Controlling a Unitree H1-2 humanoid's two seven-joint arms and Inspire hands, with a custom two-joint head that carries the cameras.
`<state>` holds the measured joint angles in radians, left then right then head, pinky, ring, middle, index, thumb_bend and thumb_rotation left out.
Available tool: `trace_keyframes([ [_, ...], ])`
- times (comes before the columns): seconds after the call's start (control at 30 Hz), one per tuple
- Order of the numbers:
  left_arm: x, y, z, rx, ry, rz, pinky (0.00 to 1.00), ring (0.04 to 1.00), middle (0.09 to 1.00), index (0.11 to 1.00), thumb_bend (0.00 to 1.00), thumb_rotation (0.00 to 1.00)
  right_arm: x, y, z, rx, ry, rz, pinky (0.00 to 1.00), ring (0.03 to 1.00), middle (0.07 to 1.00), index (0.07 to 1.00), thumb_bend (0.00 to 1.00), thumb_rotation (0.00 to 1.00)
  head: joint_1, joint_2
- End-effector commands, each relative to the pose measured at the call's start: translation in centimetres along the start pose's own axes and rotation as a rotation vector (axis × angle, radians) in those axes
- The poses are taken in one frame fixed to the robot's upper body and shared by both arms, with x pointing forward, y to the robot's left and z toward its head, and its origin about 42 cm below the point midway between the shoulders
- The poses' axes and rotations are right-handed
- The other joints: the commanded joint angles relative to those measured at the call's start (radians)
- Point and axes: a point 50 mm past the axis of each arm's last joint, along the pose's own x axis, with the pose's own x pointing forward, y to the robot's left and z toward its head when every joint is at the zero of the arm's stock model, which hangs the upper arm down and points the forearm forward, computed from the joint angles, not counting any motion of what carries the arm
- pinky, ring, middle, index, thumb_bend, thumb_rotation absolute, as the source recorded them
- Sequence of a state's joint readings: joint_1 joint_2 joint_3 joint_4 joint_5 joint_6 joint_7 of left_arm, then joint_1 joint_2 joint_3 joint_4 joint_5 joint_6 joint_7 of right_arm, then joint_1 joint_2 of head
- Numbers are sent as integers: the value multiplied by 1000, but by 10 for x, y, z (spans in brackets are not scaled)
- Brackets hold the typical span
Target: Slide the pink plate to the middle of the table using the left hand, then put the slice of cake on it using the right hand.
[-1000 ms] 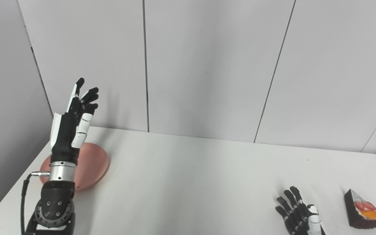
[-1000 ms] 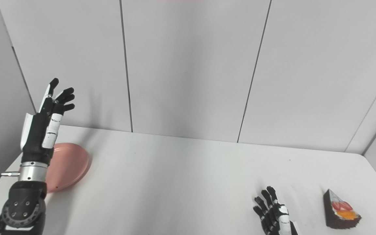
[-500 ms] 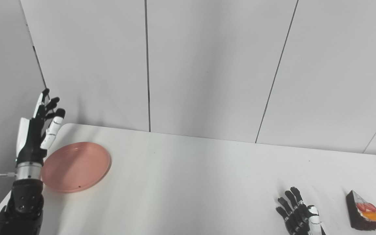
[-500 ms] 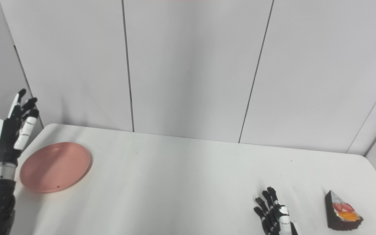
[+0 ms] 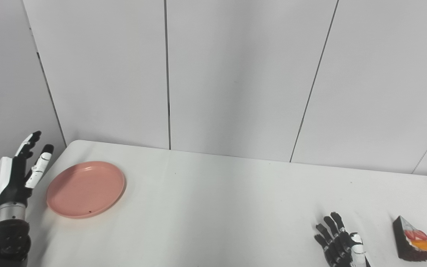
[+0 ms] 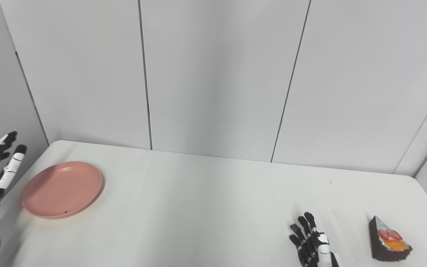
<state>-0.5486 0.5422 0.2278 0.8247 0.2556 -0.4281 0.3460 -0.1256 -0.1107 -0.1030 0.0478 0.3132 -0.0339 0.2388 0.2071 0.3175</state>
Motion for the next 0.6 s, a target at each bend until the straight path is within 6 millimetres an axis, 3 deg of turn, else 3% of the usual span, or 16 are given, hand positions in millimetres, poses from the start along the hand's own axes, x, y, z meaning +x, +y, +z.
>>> trace_keyframes([
  [0.0,23,16,16,-11,-71,62,868,896,889,829,765,1000,-10,0,-10,23,44,-17,947,940,976,1000,710,1000,-1,0],
  [0.23,14,14,6,-2,-41,45,857,901,890,816,678,1000,-11,0,-9,14,47,-22,956,942,976,1000,714,1000,1,3],
  [0.57,2,7,-2,-16,1,23,840,887,884,811,662,987,-12,2,-8,17,43,-16,963,949,978,1000,710,1000,-6,11],
])
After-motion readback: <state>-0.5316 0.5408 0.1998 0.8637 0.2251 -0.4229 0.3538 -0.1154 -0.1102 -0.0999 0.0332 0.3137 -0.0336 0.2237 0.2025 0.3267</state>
